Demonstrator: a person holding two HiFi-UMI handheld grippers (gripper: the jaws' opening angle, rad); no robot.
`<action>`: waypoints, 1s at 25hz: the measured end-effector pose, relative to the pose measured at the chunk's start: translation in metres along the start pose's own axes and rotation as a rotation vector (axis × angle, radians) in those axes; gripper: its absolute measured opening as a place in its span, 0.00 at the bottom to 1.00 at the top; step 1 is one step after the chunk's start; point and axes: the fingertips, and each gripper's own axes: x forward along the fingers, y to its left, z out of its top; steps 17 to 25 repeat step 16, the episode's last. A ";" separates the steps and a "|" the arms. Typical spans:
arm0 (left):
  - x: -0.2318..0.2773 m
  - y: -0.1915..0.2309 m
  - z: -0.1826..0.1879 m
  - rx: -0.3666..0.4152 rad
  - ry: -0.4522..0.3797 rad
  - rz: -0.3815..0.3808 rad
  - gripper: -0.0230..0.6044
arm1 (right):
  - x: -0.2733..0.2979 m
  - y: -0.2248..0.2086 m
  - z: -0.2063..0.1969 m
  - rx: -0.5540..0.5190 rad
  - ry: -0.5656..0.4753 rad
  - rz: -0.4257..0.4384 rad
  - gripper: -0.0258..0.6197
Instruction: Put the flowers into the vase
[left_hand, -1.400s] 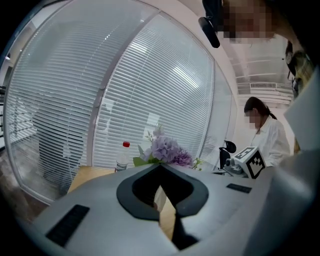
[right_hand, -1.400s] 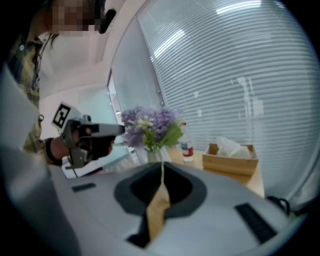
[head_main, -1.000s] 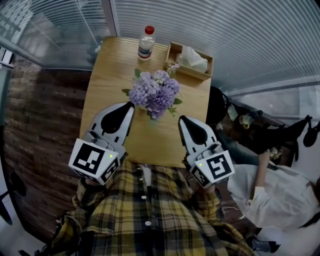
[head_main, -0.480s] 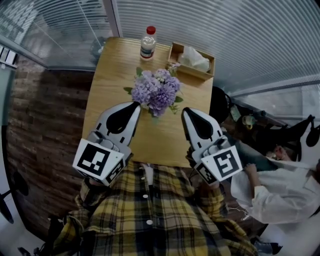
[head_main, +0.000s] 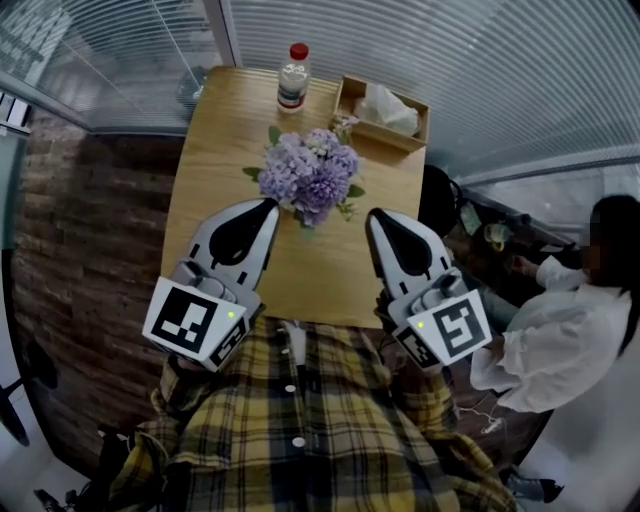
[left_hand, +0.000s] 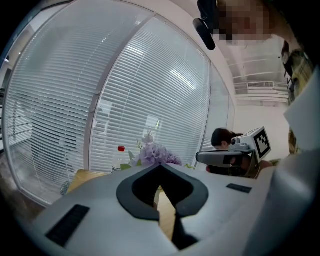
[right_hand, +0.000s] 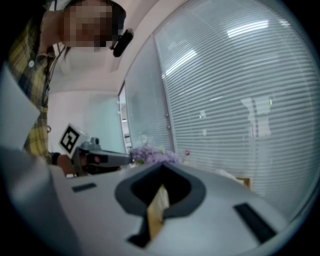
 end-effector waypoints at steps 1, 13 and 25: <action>0.000 -0.001 0.000 -0.001 -0.001 -0.003 0.05 | -0.001 0.000 0.001 0.002 -0.001 0.002 0.06; -0.006 -0.002 0.006 0.009 -0.010 0.005 0.05 | 0.002 0.001 0.020 -0.045 -0.001 0.089 0.06; 0.003 -0.001 0.013 0.016 -0.042 0.009 0.05 | 0.006 -0.005 0.029 -0.077 -0.008 0.112 0.06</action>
